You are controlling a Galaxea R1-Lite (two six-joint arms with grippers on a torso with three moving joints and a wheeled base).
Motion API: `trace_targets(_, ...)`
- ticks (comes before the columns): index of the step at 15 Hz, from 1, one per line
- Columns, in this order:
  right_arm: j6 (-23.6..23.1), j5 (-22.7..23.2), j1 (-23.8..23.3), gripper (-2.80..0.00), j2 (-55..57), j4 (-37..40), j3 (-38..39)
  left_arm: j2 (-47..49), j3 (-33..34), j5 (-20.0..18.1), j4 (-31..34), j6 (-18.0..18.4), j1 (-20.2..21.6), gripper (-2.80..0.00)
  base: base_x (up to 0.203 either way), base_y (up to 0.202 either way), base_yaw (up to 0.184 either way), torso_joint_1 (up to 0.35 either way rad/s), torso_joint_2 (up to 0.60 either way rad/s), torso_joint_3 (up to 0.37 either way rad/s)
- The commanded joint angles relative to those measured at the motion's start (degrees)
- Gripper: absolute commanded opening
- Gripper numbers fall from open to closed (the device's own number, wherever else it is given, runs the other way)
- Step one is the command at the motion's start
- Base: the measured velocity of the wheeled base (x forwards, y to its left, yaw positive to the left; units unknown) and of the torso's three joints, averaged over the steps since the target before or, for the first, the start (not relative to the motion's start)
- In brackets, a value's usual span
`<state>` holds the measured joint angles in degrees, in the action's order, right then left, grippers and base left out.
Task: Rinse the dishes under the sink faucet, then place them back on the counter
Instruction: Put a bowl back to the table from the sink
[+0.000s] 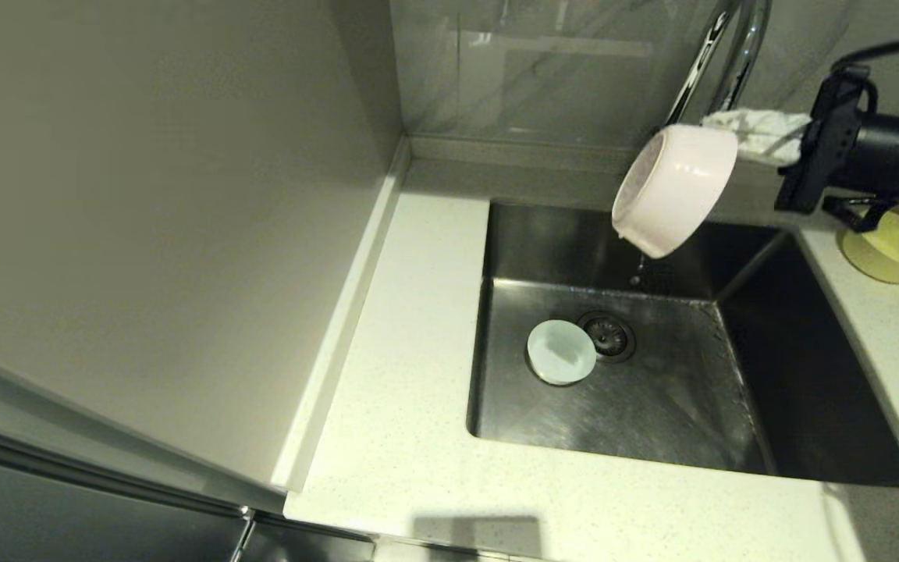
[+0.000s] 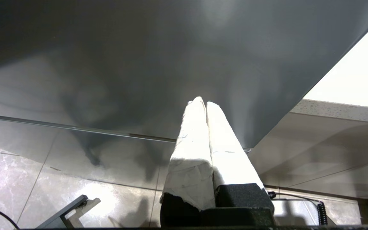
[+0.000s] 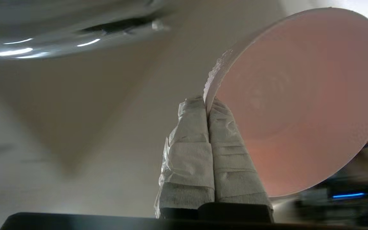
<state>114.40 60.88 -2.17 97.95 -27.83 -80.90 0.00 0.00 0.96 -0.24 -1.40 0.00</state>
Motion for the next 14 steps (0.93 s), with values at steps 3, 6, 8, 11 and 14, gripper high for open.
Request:
trace_targets(3,42.6,0.1,0.8,-2.8,-0.3,-29.1,-2.1,-0.1,0.0,0.0,0.0,0.0,0.0,-2.8,0.0,0.0,0.0,0.0,0.0,0.0)
trace_targets(6,43.7,-3.8,1.2,-2.8,-0.4,-39.2,-1.5,-0.1,0.0,0.0,0.0,0.0,0.0,-2.8,0.0,0.0,0.0,0.0,0.0,0.0)
trace_targets(8,43.7,-6.8,1.2,-2.8,-0.6,-43.4,0.7,-0.1,0.0,0.0,0.0,0.0,0.0,-2.8,0.0,0.0,0.0,0.0,0.0,0.0)
trace_targets(11,43.7,-5.6,1.2,-2.8,-1.2,-52.8,11.4,-0.1,0.0,0.0,0.0,0.0,0.0,-2.8,0.0,0.0,0.0,0.0,0.0,0.0)
trace_targets(14,43.7,-2.3,1.0,-2.8,-2.0,-59.2,18.5,-0.1,0.0,0.0,0.0,0.0,0.0,-2.8,0.0,0.0,0.0,0.0,0.0,0.0)
